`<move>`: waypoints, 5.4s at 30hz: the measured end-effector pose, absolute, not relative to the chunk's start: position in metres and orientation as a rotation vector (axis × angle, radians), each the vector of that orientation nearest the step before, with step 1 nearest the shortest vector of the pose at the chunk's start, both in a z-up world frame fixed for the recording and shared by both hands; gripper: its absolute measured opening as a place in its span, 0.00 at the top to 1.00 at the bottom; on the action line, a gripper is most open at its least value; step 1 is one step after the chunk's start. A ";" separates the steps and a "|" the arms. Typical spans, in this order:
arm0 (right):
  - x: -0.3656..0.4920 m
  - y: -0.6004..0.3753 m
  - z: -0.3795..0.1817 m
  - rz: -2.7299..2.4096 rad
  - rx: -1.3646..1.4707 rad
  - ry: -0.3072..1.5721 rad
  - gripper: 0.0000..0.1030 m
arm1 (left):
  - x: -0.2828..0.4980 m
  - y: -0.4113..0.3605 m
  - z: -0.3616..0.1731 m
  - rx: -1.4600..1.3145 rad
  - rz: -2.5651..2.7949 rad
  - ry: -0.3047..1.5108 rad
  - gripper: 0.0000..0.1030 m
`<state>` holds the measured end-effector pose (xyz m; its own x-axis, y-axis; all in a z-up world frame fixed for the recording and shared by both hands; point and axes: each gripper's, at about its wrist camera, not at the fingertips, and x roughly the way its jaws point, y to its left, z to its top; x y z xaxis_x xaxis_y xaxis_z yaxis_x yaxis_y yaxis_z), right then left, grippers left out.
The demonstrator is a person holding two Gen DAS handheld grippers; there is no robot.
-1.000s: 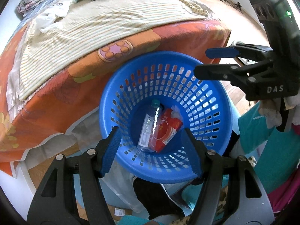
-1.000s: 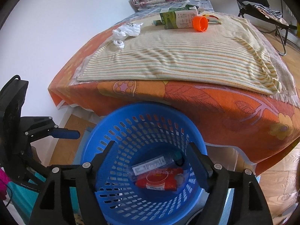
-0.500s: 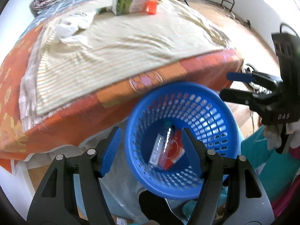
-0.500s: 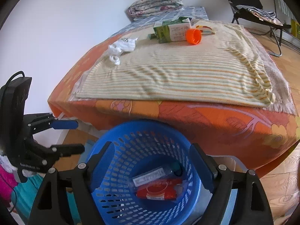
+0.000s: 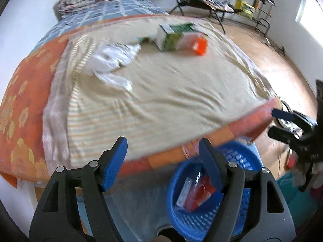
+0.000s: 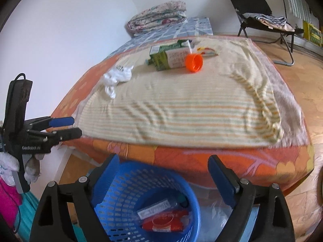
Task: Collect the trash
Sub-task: 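Move both open tools back over the bed toward the remaining trash, then grasp the white plastic bag with the left tool while the right tool grasps the orange cap, then carry the bag and orange cap to the blue basket and release both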
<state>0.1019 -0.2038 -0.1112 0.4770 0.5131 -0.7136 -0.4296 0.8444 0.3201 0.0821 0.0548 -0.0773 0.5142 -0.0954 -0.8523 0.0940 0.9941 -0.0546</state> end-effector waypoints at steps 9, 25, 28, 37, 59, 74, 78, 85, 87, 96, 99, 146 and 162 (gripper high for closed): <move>0.140 -0.201 -0.094 0.563 0.101 0.864 0.10 | 0.131 0.094 -0.069 -0.102 -0.027 0.987 0.26; 0.232 -0.177 -0.091 0.550 0.078 0.848 0.10 | 0.202 0.130 -0.075 -0.178 0.096 0.968 0.26; 0.249 -0.168 -0.094 0.539 0.062 0.847 0.10 | 0.213 0.133 -0.077 -0.175 0.110 0.971 0.26; 0.294 -0.147 -0.108 0.483 0.001 0.859 0.10 | 0.242 0.137 -0.090 -0.181 0.141 0.991 0.19; 0.343 -0.145 -0.138 0.448 0.048 0.953 0.50 | 0.266 0.143 -0.124 -0.187 0.172 1.060 0.54; 0.324 -0.147 -0.118 0.494 0.030 0.897 0.88 | 0.247 0.144 -0.094 -0.204 0.118 0.956 0.96; 0.317 -0.144 -0.111 0.502 -0.001 0.870 0.88 | 0.244 0.145 -0.089 -0.202 0.118 0.944 0.99; 0.310 -0.147 -0.105 0.509 0.003 0.852 0.88 | 0.238 0.148 -0.081 -0.234 0.072 0.919 0.99; 0.310 -0.148 -0.104 0.510 0.004 0.849 0.88 | 0.234 0.147 -0.074 -0.202 0.092 0.886 0.99; 0.307 -0.150 -0.104 0.525 0.005 0.857 0.88 | 0.260 0.142 -0.089 -0.184 0.157 0.916 0.11; 0.307 -0.149 -0.103 0.527 -0.008 0.854 0.88 | 0.274 0.137 -0.103 -0.144 0.180 0.948 0.11; 0.083 -0.182 -0.057 0.779 -0.045 0.801 0.88 | 0.052 0.051 -0.051 -0.075 -0.099 0.894 0.54; 0.037 -0.183 -0.118 0.812 -0.041 0.949 0.88 | 0.006 0.013 -0.108 -0.014 -0.172 1.024 0.54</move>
<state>0.0374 -0.1831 -0.1177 0.3162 0.5993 -0.7354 -0.6335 0.7105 0.3065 0.0056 0.0134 -0.1079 0.5073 -0.1490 -0.8488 0.1359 0.9864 -0.0919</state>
